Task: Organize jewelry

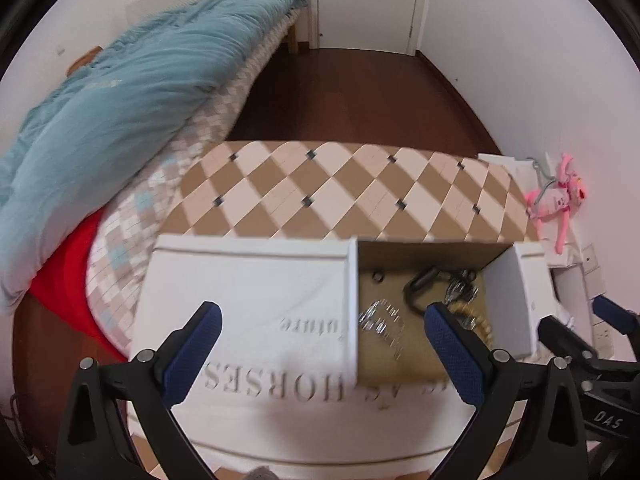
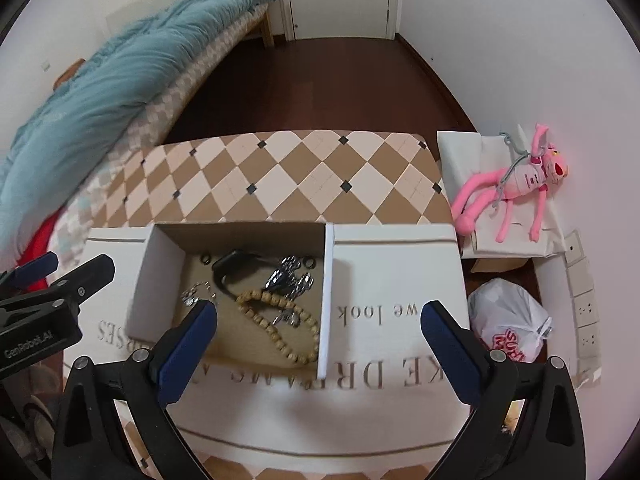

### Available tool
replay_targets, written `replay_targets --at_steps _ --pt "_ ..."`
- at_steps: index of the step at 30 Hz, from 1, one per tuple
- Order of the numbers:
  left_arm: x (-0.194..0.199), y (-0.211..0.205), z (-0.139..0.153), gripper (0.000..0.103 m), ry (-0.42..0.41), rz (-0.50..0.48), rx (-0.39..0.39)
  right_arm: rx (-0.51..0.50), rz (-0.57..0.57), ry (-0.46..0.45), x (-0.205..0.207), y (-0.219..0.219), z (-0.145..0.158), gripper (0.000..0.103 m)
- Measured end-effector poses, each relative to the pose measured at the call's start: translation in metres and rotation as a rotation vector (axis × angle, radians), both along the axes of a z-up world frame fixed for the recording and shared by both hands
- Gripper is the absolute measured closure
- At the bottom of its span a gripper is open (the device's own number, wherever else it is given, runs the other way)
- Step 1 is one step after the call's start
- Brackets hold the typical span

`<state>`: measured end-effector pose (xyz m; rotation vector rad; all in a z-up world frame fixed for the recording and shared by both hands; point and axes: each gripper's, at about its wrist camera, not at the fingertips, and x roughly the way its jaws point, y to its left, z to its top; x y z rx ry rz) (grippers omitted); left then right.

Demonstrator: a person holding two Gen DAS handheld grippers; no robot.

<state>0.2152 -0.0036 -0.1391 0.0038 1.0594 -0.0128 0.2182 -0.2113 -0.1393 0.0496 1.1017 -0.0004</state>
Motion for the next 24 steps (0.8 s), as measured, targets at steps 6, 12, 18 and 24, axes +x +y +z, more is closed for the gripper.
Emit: replay_targets --at_steps 6,12,18,24 --pt "-0.046 0.007 -0.034 0.0 0.016 0.051 0.065 0.04 -0.028 0.002 -0.047 -0.006 -0.034 0.0" --pt "-0.061 0.008 -0.089 0.0 0.128 0.047 0.111 0.069 -0.024 0.06 -0.058 -0.003 -0.095 0.011" --pt "-0.065 0.013 -0.108 0.0 0.158 0.061 0.108 0.026 -0.012 0.041 -0.053 0.006 -0.115 0.033" --pt "-0.066 0.012 -0.111 0.0 0.16 0.054 0.095 -0.065 0.006 0.0 -0.049 0.019 -0.115 0.09"
